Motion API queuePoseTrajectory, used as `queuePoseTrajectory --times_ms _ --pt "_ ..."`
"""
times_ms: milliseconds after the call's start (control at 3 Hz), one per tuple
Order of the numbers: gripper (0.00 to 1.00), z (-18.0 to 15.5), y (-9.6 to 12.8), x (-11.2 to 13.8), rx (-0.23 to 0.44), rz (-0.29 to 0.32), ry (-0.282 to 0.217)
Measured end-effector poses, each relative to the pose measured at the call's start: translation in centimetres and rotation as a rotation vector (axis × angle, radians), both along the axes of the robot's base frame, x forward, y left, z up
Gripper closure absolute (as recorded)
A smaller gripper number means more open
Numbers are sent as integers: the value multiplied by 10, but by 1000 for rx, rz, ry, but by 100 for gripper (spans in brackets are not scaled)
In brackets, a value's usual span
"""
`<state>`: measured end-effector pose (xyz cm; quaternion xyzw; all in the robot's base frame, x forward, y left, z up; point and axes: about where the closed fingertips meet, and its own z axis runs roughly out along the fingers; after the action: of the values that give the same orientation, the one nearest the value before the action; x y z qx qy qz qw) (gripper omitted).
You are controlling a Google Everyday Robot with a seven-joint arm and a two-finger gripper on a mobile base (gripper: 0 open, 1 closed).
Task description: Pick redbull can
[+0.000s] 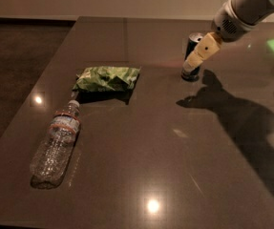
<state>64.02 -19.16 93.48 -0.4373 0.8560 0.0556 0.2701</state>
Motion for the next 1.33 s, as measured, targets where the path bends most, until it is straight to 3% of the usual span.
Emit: queuePoseTrajectory --times_ms 667,1000,1333 --pt "1 -12 11 28 35 -9 -15" --pt "16 -12 12 35 44 -5 -25" --pt "39 -9 11 39 40 9 -37"
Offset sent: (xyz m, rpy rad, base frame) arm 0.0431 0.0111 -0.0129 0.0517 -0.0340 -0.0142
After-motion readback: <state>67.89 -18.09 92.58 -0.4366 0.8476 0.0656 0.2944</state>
